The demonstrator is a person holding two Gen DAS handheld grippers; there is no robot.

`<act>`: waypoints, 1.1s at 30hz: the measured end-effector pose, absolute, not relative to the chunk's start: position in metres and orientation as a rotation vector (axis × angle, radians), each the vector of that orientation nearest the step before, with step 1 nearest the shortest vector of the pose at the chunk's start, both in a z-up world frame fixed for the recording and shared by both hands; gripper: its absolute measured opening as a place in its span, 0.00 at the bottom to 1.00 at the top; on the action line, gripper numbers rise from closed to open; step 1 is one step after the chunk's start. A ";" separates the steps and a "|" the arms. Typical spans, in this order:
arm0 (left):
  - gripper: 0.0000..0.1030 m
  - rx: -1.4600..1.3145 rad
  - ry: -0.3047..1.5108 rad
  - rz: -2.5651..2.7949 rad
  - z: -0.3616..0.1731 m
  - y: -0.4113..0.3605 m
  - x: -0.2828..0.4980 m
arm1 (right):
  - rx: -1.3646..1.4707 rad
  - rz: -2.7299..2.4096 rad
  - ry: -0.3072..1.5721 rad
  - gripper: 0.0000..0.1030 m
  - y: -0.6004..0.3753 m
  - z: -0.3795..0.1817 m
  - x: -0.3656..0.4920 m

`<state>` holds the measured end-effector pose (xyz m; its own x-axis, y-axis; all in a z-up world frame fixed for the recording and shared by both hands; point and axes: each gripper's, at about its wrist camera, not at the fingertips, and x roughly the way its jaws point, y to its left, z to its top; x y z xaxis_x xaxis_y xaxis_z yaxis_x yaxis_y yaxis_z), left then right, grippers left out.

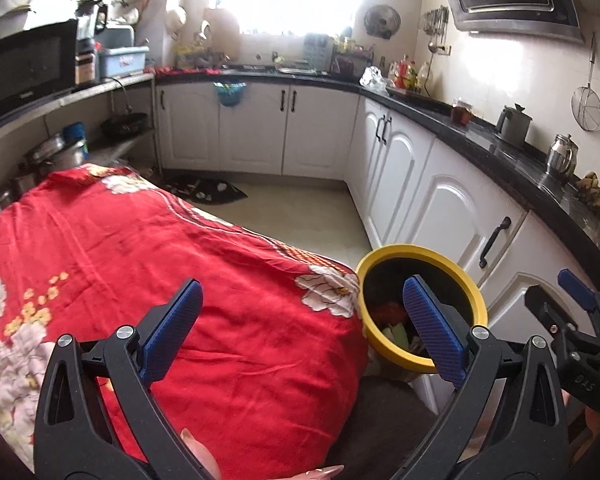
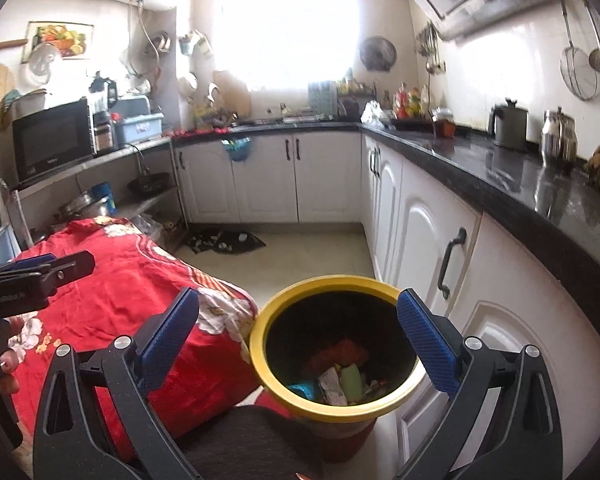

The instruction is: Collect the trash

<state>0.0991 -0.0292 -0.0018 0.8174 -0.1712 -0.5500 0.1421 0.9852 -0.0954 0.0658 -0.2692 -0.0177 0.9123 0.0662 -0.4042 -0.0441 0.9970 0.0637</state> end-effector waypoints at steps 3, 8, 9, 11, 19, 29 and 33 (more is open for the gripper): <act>0.90 -0.046 0.566 -0.160 -0.002 -0.024 0.087 | 0.036 0.074 0.376 0.94 -0.260 -0.017 0.052; 0.90 -0.012 0.494 -0.139 -0.004 -0.020 0.065 | -0.002 0.077 0.288 0.94 -0.250 -0.019 0.026; 0.90 -0.008 0.483 -0.140 -0.006 -0.020 0.063 | -0.008 0.074 0.265 0.94 -0.249 -0.020 0.021; 0.90 -0.001 0.463 -0.136 -0.008 -0.021 0.056 | -0.017 0.065 0.227 0.94 -0.248 -0.021 0.012; 0.90 -0.022 0.403 -0.154 -0.014 -0.023 0.040 | 0.027 0.016 0.142 0.94 -0.258 -0.032 -0.009; 0.90 -0.020 0.388 -0.163 -0.015 -0.026 0.037 | 0.050 0.000 0.178 0.94 -0.261 -0.039 -0.004; 0.90 -0.022 0.386 -0.166 -0.015 -0.025 0.036 | 0.043 0.005 0.182 0.94 -0.260 -0.041 -0.004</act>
<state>0.0357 -0.0253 -0.0152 0.9131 -0.1654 -0.3726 0.1571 0.9862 -0.0526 -0.0036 -0.2603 -0.0412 0.9835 0.0086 -0.1807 -0.0008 0.9991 0.0428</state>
